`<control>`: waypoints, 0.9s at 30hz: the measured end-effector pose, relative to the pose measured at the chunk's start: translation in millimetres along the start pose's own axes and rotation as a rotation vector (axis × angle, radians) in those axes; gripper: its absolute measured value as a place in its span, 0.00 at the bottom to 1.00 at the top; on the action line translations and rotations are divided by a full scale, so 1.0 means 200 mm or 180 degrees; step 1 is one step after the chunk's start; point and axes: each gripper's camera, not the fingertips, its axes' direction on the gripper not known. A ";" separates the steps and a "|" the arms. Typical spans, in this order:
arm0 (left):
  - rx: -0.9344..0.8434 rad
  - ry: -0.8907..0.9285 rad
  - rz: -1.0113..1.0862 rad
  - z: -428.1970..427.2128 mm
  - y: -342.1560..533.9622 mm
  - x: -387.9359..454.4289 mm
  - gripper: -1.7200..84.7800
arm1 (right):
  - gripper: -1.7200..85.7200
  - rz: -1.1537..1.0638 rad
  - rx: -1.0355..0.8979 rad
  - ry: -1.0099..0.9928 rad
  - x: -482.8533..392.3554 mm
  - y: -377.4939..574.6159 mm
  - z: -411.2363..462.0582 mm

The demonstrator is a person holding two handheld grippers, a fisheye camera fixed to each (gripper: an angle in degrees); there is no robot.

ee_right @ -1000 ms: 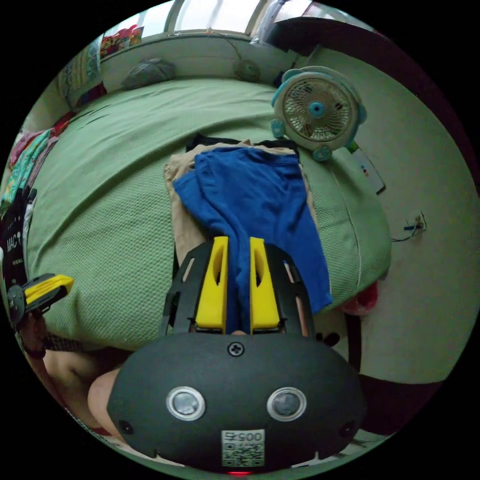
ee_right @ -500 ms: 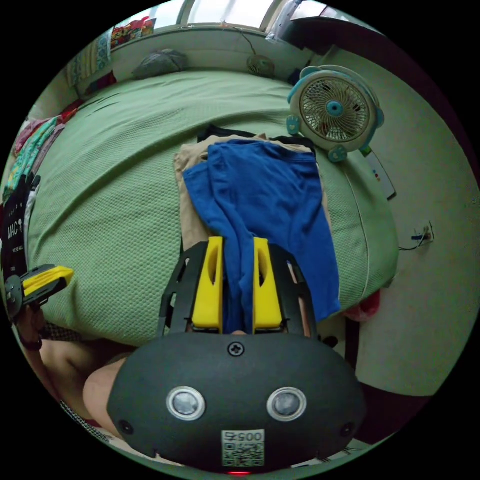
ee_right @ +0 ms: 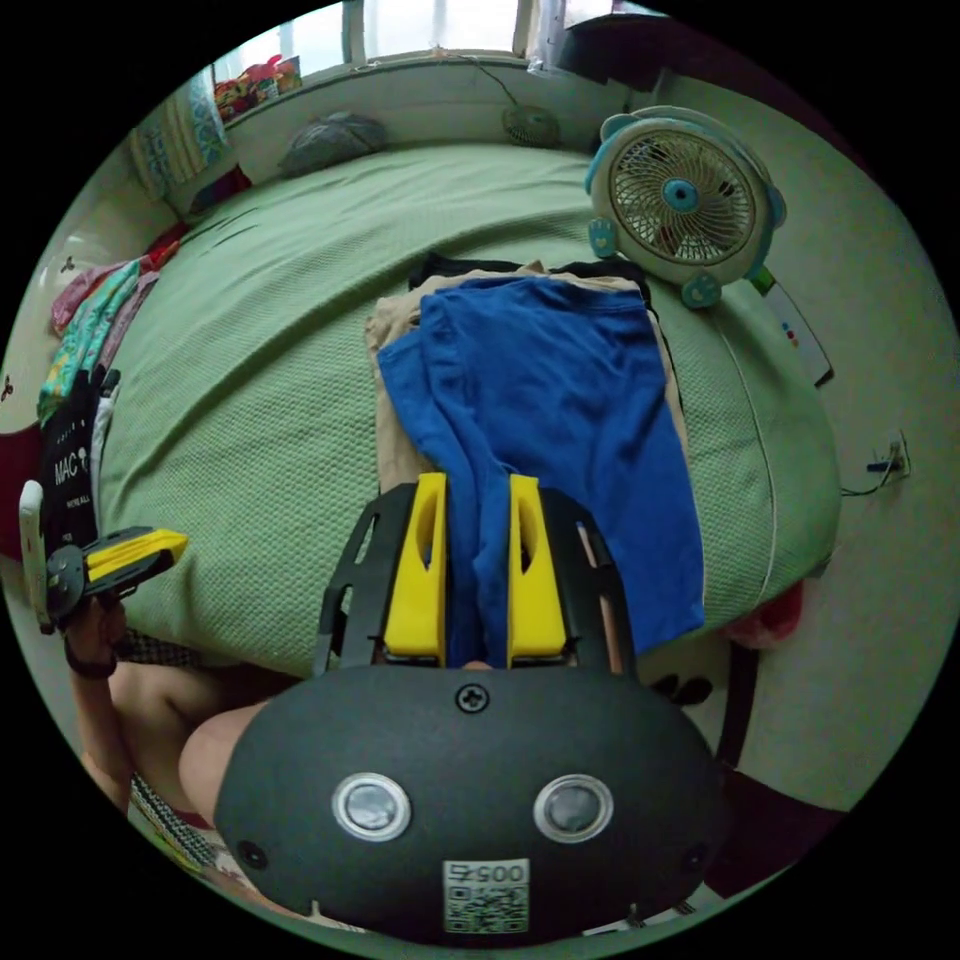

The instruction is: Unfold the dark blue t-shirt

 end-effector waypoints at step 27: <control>0.0218 0.0125 -0.0168 -0.39 0.29 -0.30 0.01 | 0.02 -0.0631 0.0176 -0.0102 -0.73 -0.22 -0.34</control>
